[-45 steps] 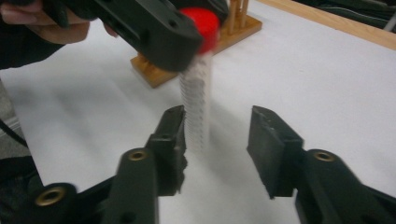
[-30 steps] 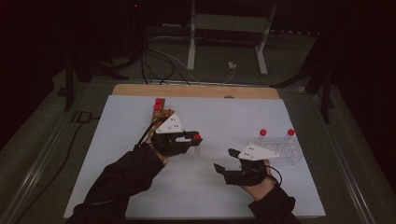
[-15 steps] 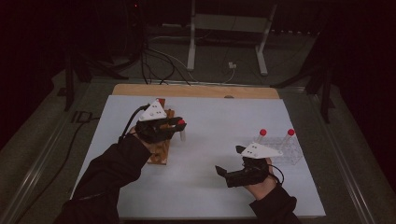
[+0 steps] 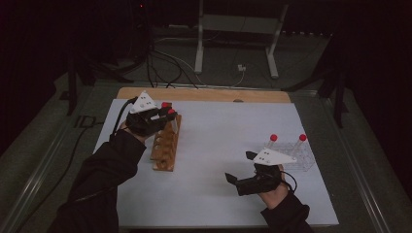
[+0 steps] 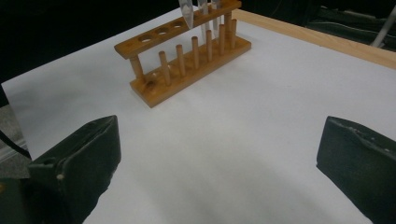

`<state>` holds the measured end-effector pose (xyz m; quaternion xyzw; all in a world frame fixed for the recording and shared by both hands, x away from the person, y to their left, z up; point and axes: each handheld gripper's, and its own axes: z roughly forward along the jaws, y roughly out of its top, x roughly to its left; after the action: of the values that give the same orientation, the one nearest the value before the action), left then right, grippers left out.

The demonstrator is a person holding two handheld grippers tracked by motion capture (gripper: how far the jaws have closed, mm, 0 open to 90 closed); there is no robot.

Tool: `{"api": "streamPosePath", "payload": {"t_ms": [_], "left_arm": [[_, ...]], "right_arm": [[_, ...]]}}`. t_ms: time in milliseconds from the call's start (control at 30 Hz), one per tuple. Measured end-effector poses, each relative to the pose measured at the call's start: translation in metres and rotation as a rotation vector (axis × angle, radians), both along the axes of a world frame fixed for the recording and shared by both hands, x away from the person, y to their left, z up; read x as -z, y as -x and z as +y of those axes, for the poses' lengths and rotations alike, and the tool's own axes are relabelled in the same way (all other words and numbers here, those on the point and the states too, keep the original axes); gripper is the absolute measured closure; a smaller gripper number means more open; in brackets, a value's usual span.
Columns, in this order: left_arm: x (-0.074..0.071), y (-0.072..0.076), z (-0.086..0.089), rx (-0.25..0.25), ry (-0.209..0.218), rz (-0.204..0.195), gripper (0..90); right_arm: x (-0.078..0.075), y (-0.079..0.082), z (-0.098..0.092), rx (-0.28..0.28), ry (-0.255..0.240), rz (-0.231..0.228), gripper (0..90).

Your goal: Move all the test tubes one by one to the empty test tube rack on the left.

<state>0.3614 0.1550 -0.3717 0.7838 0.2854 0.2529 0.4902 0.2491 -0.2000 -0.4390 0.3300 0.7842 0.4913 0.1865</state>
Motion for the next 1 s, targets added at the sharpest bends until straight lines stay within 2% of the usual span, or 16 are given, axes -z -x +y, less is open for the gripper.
{"api": "streamPosePath", "payload": {"t_ms": [200,567,800,1000], "left_arm": [[0.001,-0.008,0.012,-0.078,0.001,-0.009,72.0],[0.011,-0.021,0.023,-0.182,-0.004,-0.013,72.0],[0.024,-0.03,0.025,-0.21,0.004,0.012,72.0],[0.039,-0.035,0.021,-0.214,-0.012,0.041,72.0]], "right_arm": [[0.0,0.0,0.0,-0.005,-0.006,0.001,0.0],[0.0,0.0,-0.001,-0.005,-0.006,0.0,0.0],[0.0,-0.001,-0.002,-0.01,-0.008,0.004,0.0],[0.0,-0.001,-0.003,-0.007,-0.008,0.004,0.0]]}}
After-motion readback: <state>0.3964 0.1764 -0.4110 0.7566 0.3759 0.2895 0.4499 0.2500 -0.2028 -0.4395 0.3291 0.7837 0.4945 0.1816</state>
